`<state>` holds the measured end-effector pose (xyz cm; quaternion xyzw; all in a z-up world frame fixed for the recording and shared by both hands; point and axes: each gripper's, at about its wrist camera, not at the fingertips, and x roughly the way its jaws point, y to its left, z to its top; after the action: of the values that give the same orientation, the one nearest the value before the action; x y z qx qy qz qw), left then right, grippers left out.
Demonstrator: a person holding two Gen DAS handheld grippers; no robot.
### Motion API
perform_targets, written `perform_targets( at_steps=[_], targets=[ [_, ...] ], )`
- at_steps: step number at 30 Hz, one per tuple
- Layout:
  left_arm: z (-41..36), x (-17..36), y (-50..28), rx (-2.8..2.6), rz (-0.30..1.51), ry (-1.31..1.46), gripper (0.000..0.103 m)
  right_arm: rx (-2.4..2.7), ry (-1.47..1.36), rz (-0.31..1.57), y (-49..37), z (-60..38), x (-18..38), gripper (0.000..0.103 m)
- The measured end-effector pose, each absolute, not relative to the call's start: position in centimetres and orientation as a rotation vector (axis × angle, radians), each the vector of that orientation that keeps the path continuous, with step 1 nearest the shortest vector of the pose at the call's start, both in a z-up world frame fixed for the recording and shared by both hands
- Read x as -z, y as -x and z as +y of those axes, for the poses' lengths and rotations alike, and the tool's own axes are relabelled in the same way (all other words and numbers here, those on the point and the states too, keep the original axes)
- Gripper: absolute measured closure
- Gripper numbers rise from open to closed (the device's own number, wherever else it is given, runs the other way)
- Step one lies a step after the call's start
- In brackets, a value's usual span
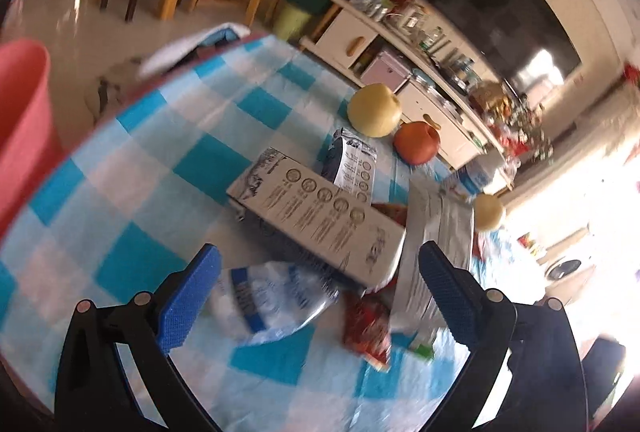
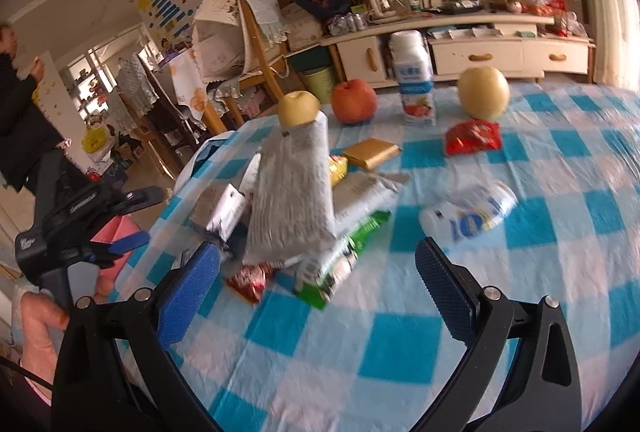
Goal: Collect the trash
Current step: 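Grasp the white printed box with the left tool while the right tool grasps the silver foil packet, then lift the box with the left tool while the right tool carries the silver packet toward the pink bucket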
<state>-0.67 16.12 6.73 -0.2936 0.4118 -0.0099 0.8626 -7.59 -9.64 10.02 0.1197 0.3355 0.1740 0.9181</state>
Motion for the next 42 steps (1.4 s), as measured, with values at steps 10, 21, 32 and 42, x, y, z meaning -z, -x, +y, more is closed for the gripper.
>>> perform_targets(
  at_steps=[10, 21, 32, 42],
  targets=[
    [16.1, -3.8, -3.9, -0.061, 0.967, 0.737, 0.007, -0.426, -0.131, 0.675, 2.6, -4.3, -9.3, 0.005],
    [16.0, -2.5, -6.1, -0.093, 1.002, 0.731, 0.007, -0.41, -0.036, 0.736, -0.5, -2.2, -7.3, 0.005],
    [15.0, -3.3, -6.0, -0.052, 0.955, 0.661, 0.033, -0.404, 0.013, 0.782, -1.5, -1.6, -5.6, 0.005],
    [15.8, -4.5, -5.1, 0.021, 0.887, 0.65, 0.067, -0.439, -0.049, 0.766, -1.5, -2.7, -6.2, 0.05]
  ],
)
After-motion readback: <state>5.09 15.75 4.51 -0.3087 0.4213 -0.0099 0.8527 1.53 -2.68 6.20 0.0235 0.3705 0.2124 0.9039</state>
